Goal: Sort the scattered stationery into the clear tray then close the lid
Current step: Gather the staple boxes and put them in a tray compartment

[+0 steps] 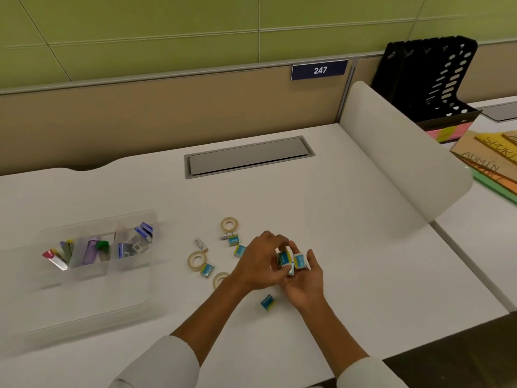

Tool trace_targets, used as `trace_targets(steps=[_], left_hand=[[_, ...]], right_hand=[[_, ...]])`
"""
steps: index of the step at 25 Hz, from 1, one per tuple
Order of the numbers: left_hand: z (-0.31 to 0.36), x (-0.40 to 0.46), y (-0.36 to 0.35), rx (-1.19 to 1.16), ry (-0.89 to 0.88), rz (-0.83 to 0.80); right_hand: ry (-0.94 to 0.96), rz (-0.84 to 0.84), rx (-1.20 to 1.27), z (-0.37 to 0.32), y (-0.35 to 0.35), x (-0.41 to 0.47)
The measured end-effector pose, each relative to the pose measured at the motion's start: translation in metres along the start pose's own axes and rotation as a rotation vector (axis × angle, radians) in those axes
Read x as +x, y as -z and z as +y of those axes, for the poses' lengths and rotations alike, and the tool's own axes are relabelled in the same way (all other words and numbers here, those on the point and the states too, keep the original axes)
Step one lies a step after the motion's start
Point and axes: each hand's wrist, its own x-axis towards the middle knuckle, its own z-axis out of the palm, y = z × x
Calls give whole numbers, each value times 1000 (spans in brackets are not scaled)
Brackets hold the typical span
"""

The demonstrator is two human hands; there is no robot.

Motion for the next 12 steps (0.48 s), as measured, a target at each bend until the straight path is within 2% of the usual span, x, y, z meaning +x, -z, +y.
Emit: trace_targets(steps=[3,6,9,12], left_hand=[[11,-6,-2,45,-24,-27],[3,-15,9,21,3,56],[-24,-28,25,28,204,183],[-57,-36,35,87,412,203]], right_hand=[[-37,-4,-22,13,-6,2],[-46,-26,10,19,-9,5],[-40,-34,43,22,-9,4],[-49,-60,54,23,-8,4]])
